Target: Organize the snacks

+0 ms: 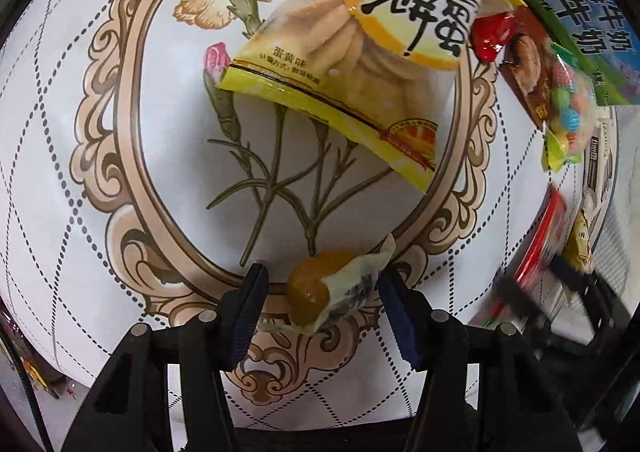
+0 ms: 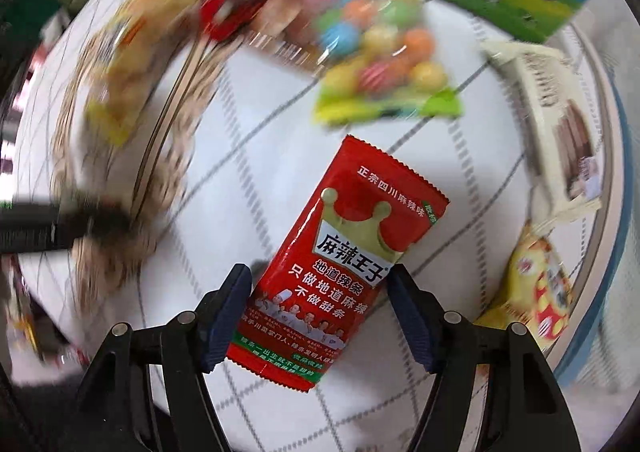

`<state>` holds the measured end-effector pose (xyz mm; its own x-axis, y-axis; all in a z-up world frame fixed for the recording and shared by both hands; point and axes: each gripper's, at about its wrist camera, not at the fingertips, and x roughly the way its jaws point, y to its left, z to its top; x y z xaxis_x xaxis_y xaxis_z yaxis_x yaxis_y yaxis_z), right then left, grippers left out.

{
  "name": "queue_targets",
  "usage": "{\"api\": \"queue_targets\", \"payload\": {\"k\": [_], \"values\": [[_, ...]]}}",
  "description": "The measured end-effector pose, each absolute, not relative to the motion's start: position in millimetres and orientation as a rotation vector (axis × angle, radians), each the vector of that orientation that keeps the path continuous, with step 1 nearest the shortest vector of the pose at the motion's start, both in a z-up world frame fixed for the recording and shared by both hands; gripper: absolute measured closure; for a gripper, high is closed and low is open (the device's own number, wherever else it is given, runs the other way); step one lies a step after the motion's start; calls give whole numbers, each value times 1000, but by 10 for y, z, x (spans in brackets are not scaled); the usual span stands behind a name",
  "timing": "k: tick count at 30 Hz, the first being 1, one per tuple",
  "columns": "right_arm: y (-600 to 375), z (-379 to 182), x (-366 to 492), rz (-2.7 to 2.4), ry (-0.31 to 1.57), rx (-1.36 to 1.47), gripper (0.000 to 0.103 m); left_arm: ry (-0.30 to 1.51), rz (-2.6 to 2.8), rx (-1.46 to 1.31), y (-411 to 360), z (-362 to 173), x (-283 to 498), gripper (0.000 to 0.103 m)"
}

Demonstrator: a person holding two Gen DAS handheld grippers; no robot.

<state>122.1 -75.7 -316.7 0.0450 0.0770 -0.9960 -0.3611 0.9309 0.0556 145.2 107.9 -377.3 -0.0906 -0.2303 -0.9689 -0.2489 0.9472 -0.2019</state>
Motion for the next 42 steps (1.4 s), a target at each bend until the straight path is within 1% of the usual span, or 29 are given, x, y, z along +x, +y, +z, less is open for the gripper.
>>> {"api": "queue_targets", "payload": {"k": [2, 8, 10, 11, 12, 14, 15, 19, 23, 25, 30, 37, 42], "values": [[-820, -3168, 1219, 328, 1507, -145, 29, 1683, 12, -363, 1098, -3822, 1502, 43], [-1035, -3224, 1310, 253, 1537, 91, 28, 1671, 21, -283, 962, -3931, 1487, 44], [-1053, -3248, 1333, 244, 1538, 101, 27, 1653, 43, -261, 882, -3898, 1463, 50], [-1111, -3255, 1352, 237, 1534, 92, 27, 1640, 52, -247, 869, -3882, 1449, 58], [-1070, -3297, 1317, 232, 1525, 82, 28, 1629, 58, -225, 863, -3857, 1435, 58], [-1017, -3336, 1300, 227, 1491, 58, 36, 1618, 54, -198, 830, -3826, 1426, 58], [-963, -3369, 1261, 221, 1476, 40, 44, 1611, 55, -185, 815, -3812, 1423, 59], [-901, -3343, 1068, 227, 1443, 13, 50, 1585, 51, -152, 732, -3733, 1403, 59], [-935, -3072, 1041, 251, 1418, 47, 52, 1565, 28, -150, 674, -3600, 1404, 59], [-970, -2926, 1043, 263, 1401, 58, 52, 1553, 13, -150, 523, -3517, 1331, 59], [-999, -2580, 1012, 307, 1348, 73, 52, 1512, -43, -166, 459, -3194, 1332, 59], [-1122, -1997, 1162, 357, 1256, 141, 53, 1388, -147, -211, 368, -2439, 1533, 59], [-1315, -1493, 1473, 372, 1157, 191, 53, 1286, -208, -224, 310, -1862, 1948, 59]]}}
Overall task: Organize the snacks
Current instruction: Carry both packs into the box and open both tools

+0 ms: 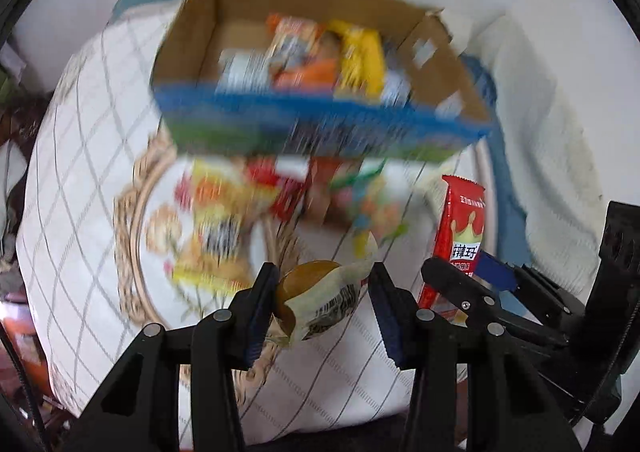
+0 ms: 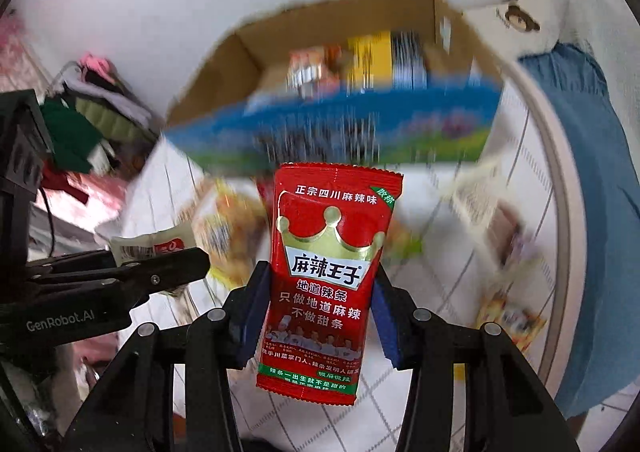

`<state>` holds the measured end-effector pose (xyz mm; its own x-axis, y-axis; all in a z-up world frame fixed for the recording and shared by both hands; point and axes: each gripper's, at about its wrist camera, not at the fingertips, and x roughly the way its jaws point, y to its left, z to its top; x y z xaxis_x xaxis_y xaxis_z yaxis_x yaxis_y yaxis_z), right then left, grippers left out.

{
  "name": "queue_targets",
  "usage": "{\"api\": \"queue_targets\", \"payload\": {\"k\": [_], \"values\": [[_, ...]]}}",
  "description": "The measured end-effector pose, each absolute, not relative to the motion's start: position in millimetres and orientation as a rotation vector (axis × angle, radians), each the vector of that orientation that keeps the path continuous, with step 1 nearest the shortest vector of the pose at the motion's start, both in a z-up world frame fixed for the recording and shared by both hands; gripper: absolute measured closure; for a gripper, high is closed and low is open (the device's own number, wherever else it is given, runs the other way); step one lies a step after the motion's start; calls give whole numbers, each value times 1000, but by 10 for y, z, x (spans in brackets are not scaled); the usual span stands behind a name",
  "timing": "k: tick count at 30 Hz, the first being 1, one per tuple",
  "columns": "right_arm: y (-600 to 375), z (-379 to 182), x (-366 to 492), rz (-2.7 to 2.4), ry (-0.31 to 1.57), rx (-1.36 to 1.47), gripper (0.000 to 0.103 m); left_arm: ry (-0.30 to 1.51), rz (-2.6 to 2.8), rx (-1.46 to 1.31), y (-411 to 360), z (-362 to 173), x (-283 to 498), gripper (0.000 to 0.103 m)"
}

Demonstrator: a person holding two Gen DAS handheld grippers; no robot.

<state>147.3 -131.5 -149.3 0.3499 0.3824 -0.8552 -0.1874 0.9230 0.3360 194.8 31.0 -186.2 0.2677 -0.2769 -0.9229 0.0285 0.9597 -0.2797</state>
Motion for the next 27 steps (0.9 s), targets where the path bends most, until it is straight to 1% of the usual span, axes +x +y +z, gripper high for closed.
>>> {"api": "queue_targets", "payload": {"k": [7, 12, 16, 20, 27], "values": [[-1531, -842, 2219, 318, 1004, 180, 53, 1211, -195, -192, 345, -1545, 2783, 59], [-1575, -733, 2884, 257, 976, 165, 53, 1221, -149, -174, 419, -1543, 3375, 59], [-1622, -894, 3334, 218, 1018, 243, 53, 1253, -97, -155, 511, -1666, 3846, 59], [-1677, -1150, 3548, 137, 1054, 346, 53, 1293, -48, -122, 579, -1868, 4145, 59], [-1858, -1784, 3502, -39, 1095, 721, 52, 1376, 17, -84, 662, -2251, 4578, 59]]}}
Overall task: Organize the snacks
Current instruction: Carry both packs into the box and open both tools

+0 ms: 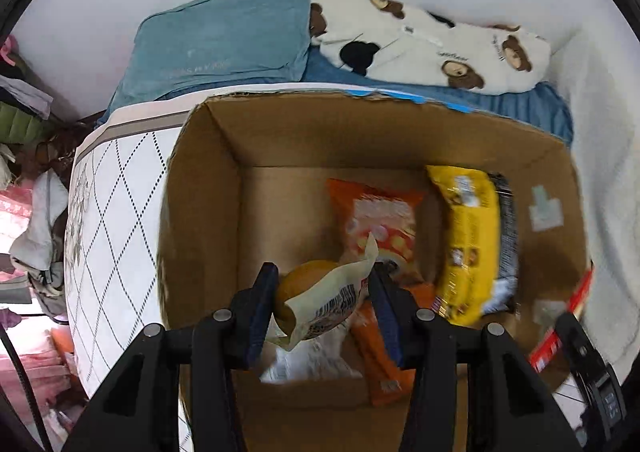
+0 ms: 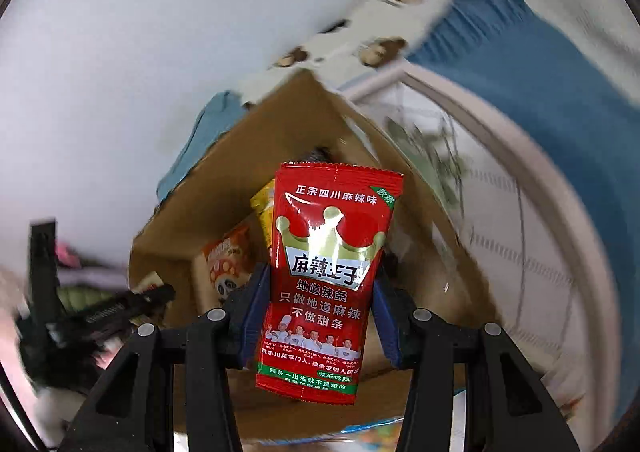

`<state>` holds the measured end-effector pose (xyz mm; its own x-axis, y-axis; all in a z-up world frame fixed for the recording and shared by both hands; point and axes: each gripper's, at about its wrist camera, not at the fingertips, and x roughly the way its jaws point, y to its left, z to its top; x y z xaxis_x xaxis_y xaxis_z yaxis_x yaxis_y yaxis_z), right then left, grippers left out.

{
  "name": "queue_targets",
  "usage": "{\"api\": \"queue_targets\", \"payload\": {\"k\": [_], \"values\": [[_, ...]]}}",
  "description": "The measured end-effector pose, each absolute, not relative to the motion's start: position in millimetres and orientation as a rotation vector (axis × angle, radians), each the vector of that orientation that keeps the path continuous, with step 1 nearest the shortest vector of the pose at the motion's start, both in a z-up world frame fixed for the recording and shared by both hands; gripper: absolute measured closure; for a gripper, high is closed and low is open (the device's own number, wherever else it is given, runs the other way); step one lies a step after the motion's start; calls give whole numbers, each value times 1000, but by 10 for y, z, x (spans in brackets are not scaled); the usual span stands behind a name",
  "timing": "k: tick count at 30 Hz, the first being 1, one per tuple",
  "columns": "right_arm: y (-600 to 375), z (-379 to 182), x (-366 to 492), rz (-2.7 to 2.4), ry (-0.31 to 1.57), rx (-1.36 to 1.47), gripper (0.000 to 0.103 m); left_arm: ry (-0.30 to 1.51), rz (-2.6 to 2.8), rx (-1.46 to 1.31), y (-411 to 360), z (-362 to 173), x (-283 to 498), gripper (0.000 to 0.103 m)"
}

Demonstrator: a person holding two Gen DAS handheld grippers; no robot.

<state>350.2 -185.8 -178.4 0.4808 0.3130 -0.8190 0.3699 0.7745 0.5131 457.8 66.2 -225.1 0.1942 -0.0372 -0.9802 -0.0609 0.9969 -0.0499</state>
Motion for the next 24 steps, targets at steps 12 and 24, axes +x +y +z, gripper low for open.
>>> {"api": "queue_targets", "payload": {"k": [12, 24], "values": [[-1808, -1799, 3566, -165, 1103, 749, 2, 1442, 13, -93, 636, -2439, 4805, 34], [-1894, -1771, 3491, -144, 1157, 700, 2, 1395, -5, -90, 646, -2228, 4641, 13]]}}
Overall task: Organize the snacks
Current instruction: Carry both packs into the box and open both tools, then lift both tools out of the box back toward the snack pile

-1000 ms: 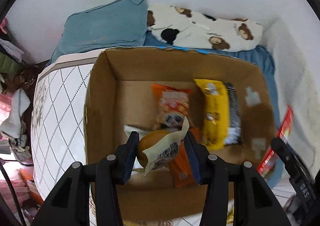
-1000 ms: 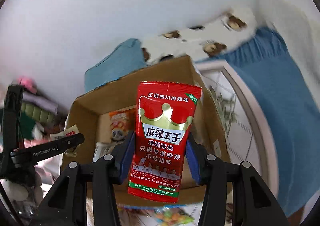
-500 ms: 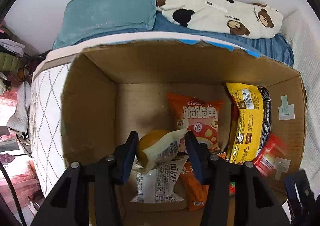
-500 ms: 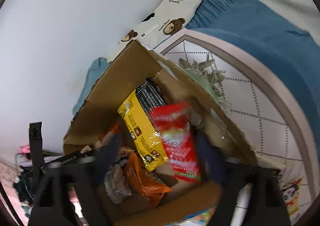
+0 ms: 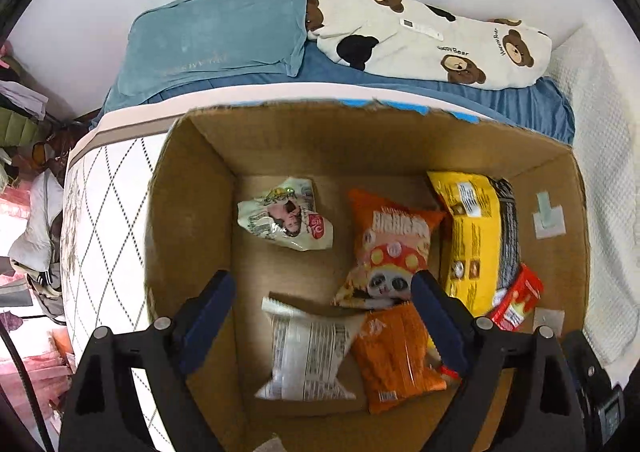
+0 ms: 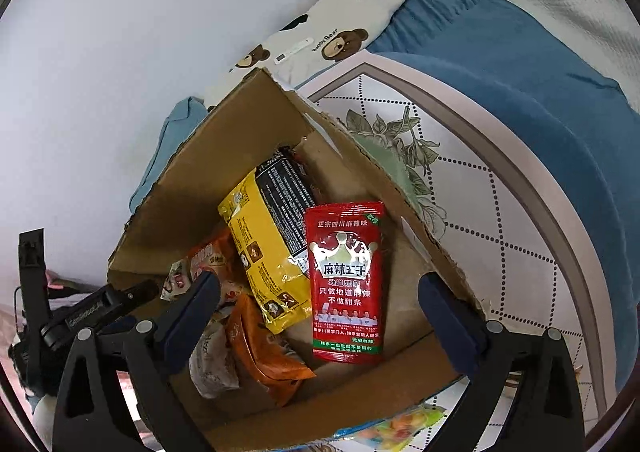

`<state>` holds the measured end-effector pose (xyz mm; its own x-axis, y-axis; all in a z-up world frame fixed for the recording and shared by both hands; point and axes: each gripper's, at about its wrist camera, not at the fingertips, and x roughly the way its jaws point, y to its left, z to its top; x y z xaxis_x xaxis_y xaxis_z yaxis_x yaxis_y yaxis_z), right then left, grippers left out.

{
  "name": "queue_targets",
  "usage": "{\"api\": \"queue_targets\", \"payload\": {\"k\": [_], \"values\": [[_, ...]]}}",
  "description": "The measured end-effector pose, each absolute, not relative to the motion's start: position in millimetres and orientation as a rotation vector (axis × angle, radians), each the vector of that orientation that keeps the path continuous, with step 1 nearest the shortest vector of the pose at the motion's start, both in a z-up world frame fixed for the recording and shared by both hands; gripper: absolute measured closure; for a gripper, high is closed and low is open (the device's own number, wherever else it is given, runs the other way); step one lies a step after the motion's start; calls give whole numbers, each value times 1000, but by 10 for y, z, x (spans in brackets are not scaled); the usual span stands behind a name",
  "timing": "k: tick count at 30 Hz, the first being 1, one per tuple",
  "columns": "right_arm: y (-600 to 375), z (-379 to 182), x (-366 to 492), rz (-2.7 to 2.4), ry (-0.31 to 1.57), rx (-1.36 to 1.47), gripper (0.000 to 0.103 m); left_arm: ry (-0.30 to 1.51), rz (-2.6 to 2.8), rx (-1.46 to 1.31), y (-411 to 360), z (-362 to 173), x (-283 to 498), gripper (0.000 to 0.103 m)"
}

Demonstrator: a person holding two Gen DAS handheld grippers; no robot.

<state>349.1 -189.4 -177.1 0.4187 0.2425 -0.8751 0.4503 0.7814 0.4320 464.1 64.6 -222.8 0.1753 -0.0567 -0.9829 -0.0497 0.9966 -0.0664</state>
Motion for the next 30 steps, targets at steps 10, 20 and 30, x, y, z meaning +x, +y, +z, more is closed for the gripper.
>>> {"api": "queue_targets", "payload": {"k": [10, 20, 30], "values": [[-1760, -1600, 3422, -97, 1150, 496, 2, 1293, 1, -97, 659, -1953, 4098, 13], [-1510, -1237, 3147, -53, 1038, 140, 2, 1189, 5, -91, 602, -1648, 3504, 13], [-1364, -733, 2658, -5, 904, 39, 2, 1049, 23, -121, 637, -1274, 2940, 13]]}}
